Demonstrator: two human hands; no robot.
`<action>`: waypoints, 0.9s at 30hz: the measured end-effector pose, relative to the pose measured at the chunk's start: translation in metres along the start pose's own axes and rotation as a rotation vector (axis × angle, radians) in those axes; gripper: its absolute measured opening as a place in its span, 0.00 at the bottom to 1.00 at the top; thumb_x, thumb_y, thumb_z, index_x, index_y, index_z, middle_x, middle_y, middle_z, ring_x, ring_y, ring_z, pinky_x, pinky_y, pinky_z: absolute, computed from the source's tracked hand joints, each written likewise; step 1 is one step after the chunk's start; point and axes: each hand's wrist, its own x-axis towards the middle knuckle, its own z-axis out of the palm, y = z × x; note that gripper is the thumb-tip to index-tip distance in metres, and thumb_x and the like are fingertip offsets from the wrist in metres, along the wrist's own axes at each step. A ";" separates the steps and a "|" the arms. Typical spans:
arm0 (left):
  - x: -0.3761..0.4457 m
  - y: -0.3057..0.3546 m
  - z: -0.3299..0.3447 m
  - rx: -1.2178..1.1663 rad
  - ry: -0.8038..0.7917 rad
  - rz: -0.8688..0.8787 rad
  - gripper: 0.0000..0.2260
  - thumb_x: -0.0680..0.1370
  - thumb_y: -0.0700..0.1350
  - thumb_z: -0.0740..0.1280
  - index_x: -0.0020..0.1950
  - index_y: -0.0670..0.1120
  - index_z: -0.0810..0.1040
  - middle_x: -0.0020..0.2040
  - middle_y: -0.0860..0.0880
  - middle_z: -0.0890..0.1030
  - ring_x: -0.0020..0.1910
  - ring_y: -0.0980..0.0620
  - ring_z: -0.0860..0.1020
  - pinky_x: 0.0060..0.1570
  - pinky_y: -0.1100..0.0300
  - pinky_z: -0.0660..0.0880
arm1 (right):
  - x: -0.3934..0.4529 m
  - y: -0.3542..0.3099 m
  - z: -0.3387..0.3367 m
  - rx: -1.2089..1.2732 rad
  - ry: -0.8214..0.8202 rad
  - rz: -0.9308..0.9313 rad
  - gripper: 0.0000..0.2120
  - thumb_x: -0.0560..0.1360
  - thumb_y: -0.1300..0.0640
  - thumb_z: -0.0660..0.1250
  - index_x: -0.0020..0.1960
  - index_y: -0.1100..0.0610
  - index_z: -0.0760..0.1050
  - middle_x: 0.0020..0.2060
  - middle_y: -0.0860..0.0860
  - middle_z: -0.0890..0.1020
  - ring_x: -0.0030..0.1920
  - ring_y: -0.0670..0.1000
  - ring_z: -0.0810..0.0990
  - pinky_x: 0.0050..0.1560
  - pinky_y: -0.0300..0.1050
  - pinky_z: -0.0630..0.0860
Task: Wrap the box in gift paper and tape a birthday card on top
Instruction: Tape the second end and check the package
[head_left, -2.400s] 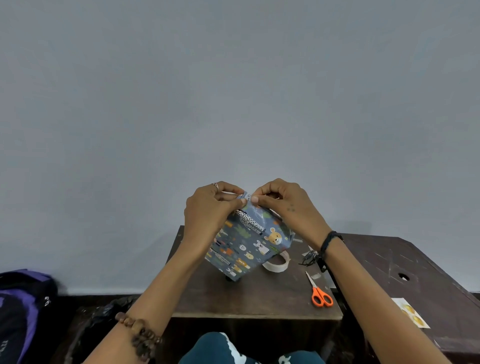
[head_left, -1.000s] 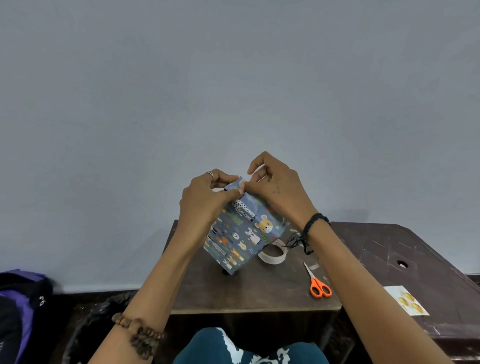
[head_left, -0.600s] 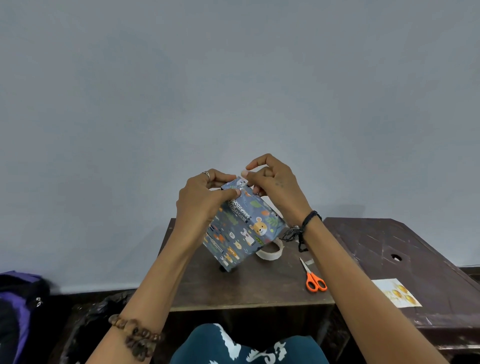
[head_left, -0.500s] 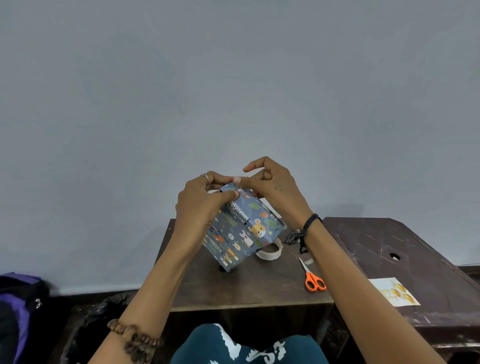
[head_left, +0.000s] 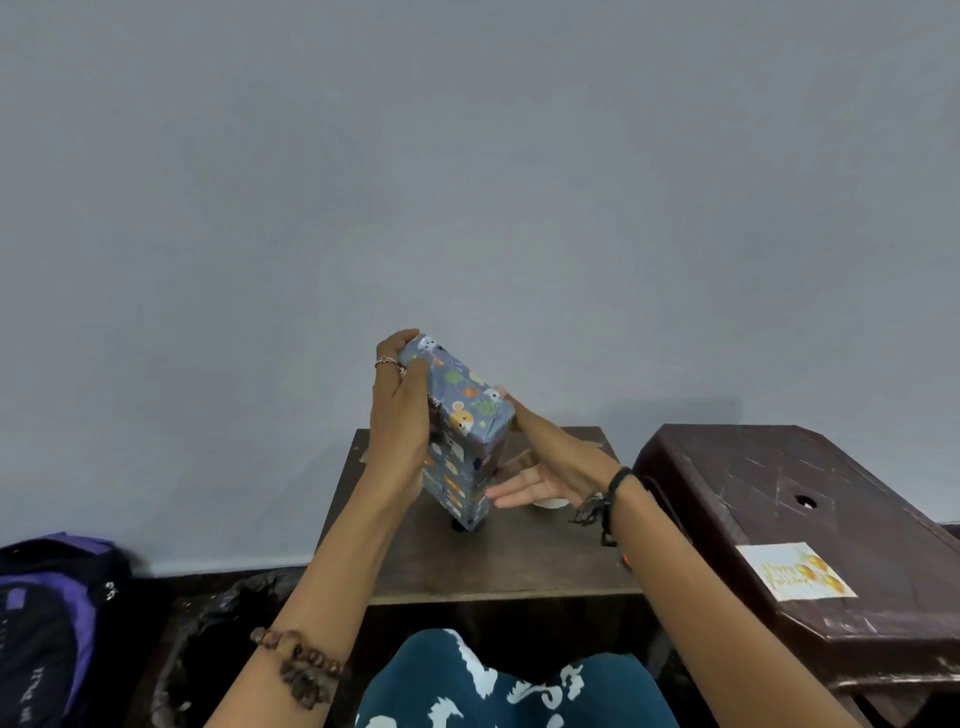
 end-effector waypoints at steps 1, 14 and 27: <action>-0.001 0.000 0.001 -0.038 0.022 -0.005 0.08 0.81 0.42 0.54 0.54 0.54 0.69 0.47 0.53 0.74 0.46 0.52 0.75 0.52 0.48 0.74 | 0.003 0.001 0.005 0.068 -0.013 -0.008 0.31 0.75 0.34 0.51 0.71 0.52 0.63 0.63 0.67 0.71 0.42 0.56 0.81 0.43 0.43 0.80; 0.016 -0.071 -0.030 -0.156 0.033 -0.570 0.08 0.75 0.50 0.63 0.48 0.46 0.75 0.45 0.44 0.79 0.43 0.44 0.79 0.39 0.49 0.79 | 0.071 0.069 0.015 0.470 0.140 -0.236 0.18 0.74 0.66 0.66 0.62 0.62 0.68 0.59 0.58 0.77 0.51 0.54 0.80 0.49 0.45 0.80; 0.014 -0.170 -0.059 0.104 0.052 -0.802 0.15 0.70 0.42 0.73 0.54 0.40 0.76 0.41 0.44 0.81 0.38 0.47 0.79 0.36 0.56 0.76 | 0.108 0.144 0.018 0.244 0.184 -0.186 0.22 0.70 0.69 0.70 0.61 0.57 0.68 0.61 0.53 0.75 0.56 0.53 0.79 0.53 0.50 0.79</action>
